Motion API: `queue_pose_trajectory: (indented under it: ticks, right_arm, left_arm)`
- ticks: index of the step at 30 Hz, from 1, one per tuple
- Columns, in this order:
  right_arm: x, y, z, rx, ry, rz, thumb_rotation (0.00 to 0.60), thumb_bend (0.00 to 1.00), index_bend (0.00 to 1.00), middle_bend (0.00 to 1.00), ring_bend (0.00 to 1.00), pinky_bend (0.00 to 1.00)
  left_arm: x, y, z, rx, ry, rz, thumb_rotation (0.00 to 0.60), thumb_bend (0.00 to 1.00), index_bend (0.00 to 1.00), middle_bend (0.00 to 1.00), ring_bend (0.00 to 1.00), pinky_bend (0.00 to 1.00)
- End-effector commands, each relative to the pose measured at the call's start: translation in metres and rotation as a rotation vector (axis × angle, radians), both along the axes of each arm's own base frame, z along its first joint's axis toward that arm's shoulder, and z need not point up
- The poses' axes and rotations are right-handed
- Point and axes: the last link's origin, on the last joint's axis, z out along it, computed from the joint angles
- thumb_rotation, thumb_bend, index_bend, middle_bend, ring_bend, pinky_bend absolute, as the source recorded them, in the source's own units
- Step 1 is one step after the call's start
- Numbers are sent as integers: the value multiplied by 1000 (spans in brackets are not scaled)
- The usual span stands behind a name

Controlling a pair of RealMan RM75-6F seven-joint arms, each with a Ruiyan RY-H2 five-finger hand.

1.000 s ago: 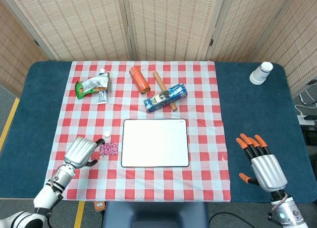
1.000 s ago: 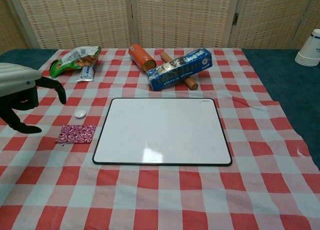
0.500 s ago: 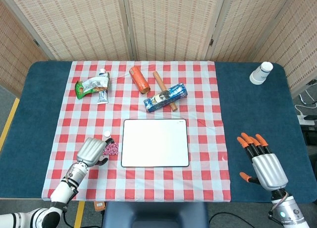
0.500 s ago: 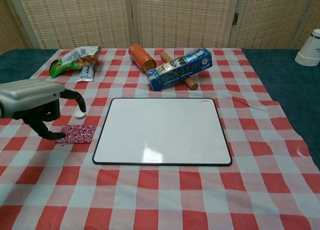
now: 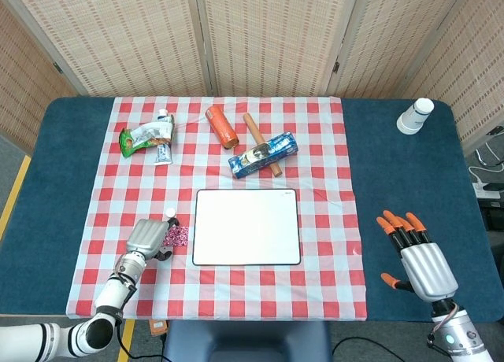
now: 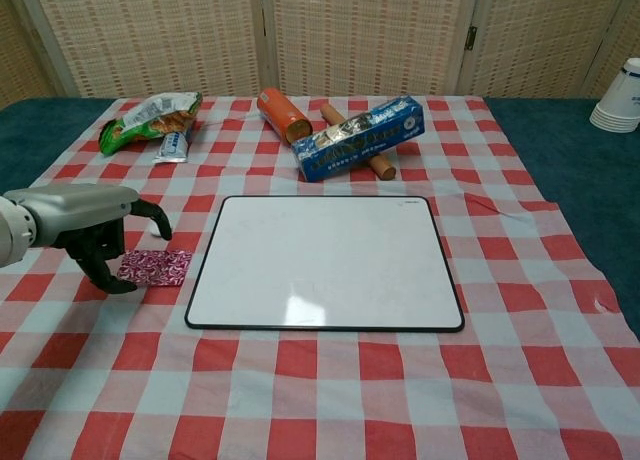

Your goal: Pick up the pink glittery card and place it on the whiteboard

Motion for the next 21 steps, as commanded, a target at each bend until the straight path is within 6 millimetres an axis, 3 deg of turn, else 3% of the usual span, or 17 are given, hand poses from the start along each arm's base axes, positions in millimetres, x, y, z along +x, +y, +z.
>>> queue_pose_trajectory:
  ticks: [1,21]
  right_arm:
    - [0,0,0,1,0,-2,600,45,0,6,0,0]
    - [-1,-2,0,7,-2,-9,600,46,0,7,0,0]
  left_arm:
    - [1,3,0,2,8,18,600,263,250,966,1000,978]
    - [19,3,-4,45,-24,117,600,235,258,975,1000,979]
